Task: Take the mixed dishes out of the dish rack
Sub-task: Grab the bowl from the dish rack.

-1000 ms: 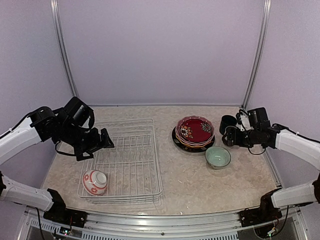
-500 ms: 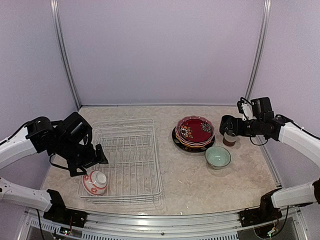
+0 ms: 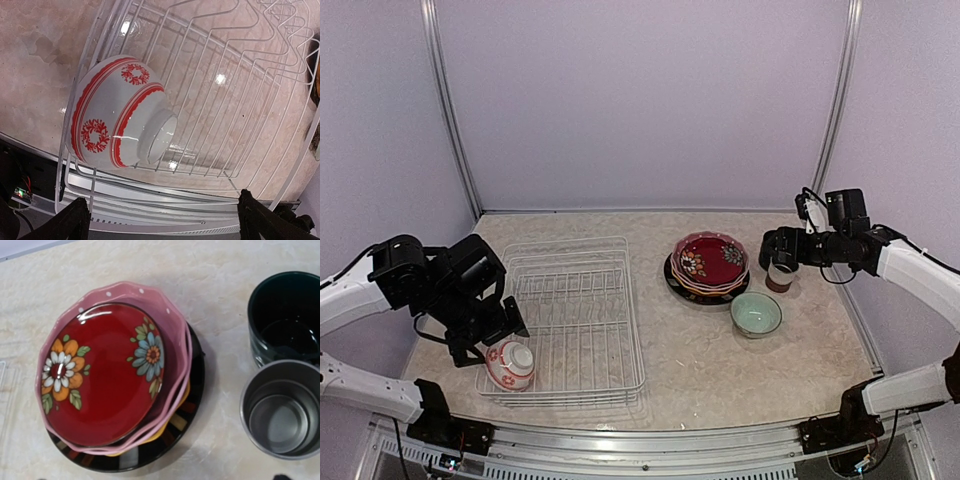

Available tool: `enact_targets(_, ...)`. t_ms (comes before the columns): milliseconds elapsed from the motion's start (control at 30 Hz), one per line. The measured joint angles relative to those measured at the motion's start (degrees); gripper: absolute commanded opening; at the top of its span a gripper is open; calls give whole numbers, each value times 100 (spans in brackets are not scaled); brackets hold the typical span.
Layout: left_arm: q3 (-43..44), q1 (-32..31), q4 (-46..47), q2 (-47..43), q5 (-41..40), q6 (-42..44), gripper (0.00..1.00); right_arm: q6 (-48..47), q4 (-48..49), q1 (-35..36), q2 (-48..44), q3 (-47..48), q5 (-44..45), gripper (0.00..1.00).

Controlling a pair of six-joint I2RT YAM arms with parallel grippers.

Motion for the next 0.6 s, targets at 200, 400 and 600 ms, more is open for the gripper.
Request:
enact_targets(200,0,-157,-186,522,-190,-581,95,-20,4,0,-2,0,-57,96)
enact_targets(400,0,-260,-289,787,-457,-1141,95,-22,2,0,-11,0,-68,96)
enact_targets(600,-4,-260,-317,1134,-575,-1478,95,-22,2,0,-11,0,-70,96)
